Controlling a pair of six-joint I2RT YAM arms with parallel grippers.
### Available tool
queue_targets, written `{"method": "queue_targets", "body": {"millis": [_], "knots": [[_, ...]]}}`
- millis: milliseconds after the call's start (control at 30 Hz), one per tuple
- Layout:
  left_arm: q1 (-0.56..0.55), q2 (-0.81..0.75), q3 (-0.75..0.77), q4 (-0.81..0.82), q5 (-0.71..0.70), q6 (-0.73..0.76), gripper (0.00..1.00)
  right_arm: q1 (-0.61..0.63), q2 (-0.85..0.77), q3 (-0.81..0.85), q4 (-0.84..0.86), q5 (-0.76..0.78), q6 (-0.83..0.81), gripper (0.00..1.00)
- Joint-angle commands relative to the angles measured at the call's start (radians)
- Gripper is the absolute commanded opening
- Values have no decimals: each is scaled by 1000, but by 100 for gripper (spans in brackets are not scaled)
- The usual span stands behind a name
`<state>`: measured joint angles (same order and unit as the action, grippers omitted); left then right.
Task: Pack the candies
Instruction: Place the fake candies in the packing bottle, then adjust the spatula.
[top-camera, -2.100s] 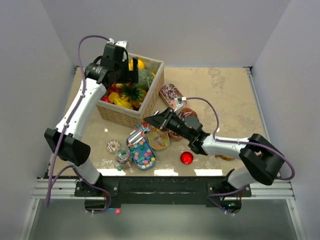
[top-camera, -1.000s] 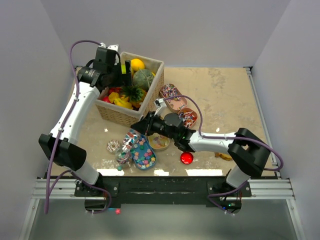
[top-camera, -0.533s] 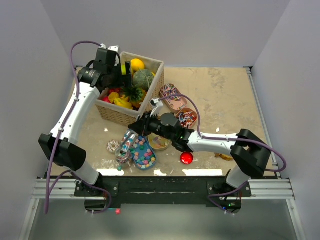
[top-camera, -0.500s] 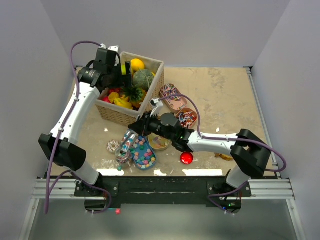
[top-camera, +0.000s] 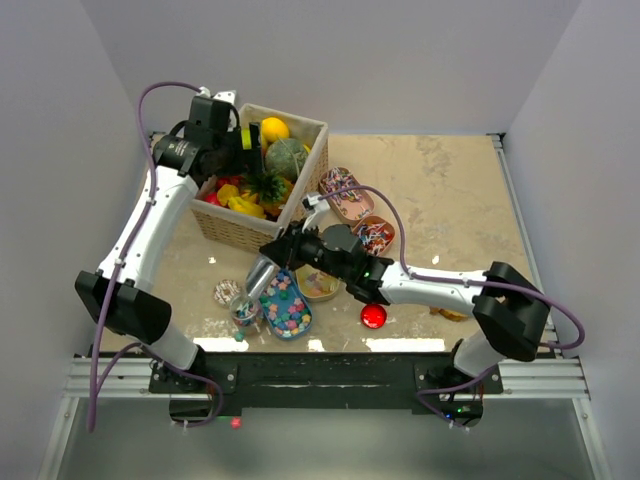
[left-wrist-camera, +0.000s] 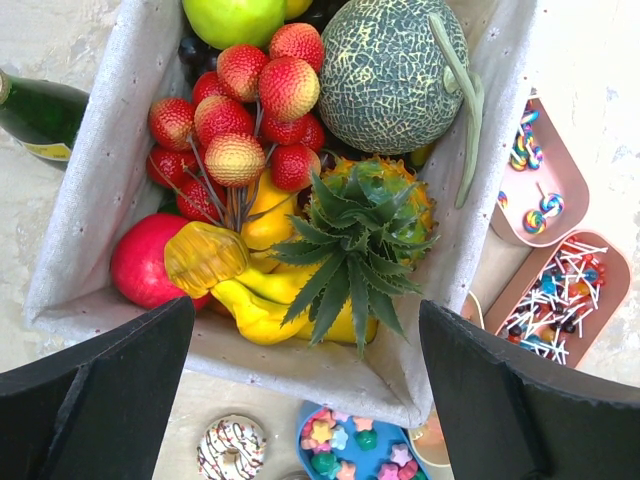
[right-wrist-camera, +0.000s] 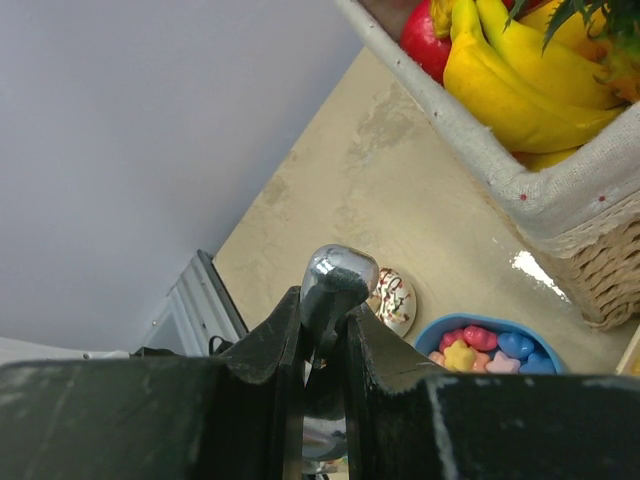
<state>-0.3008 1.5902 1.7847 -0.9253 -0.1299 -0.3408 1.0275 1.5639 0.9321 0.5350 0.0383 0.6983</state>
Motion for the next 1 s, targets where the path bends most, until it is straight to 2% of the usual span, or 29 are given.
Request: {"method": "queue_targets", "body": {"millis": [0,300,533,567,667,700,800,967], "knots": [[12,-47,-7,29,15,-12,100,8,-70,56,-9,49,-51,0],[12,-88,-28,66,68,8,100,5,-211,91,-111,143,-117,0],[11,-131,-106,124,188,19,100,-32,-379,25,-271,486,-293,0],[11,-137,-134,137,247,22,100,-49,-398,10,-277,555,-310,0],[-3,-164,-175,184,346,29,99,-157,-471,-59,-285,592,-336,0],[-12,-164,-180,195,357,32,99,-226,-490,-93,-279,598,-344,0],[-72,-145,-179,197,351,49,98,-320,-524,-136,-256,630,-403,0],[-194,-78,-163,207,346,43,96,-392,-482,-168,-199,686,-529,0]]}}
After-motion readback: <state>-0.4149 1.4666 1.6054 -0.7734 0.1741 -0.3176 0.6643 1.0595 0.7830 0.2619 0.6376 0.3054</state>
